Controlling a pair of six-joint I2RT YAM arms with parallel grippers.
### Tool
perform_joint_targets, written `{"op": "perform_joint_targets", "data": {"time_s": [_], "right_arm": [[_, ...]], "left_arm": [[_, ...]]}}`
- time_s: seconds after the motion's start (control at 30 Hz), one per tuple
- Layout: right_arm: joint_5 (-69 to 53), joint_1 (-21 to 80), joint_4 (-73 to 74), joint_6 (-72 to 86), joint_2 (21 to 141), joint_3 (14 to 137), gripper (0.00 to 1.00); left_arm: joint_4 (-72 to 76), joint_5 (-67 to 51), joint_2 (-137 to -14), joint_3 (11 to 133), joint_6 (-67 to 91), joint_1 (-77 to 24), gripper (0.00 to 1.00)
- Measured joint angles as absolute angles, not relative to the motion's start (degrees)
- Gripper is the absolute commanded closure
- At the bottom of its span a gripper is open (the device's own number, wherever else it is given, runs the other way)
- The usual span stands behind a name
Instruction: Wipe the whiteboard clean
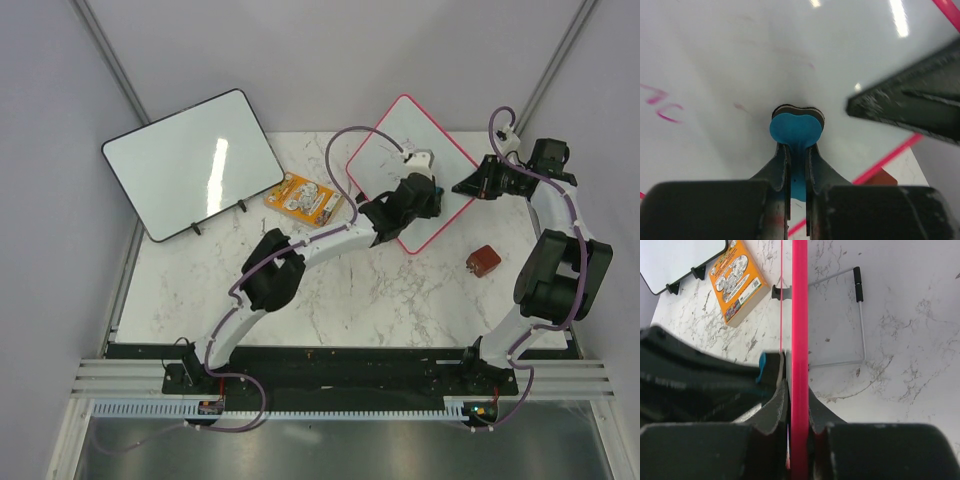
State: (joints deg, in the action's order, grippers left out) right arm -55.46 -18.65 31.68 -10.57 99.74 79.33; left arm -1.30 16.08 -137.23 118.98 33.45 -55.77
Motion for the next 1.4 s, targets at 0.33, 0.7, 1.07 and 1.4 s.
{"op": "perform_joint_targets", "data": {"time_s": [0.33,0.7,1.07,1.4], "right_arm": [[-57.9,-18.9,32.0,-14.5,99.6,79.3,1.00],[-58.4,-17.5,31.4,-15.9,98.9,79.3,1.00],[-57.6,-16.8,34.5,-16.4,99.1,81.0,1.00],[-56.4,-17.4,37.2,-15.2,99.7,81.9,1.00]], "left_arm": [[0.1,14.4,-133.0,109.3,41.4,-60.5,0.98],[-0.2,7.8,-128.3,98.9,46.5,-49.2,0.98],[-0.4,9.7,-134.0,107.6,44.6,-38.7,0.98],[1.6,9.2,-137.2,115.4,38.7,-43.3,0.98]]}}
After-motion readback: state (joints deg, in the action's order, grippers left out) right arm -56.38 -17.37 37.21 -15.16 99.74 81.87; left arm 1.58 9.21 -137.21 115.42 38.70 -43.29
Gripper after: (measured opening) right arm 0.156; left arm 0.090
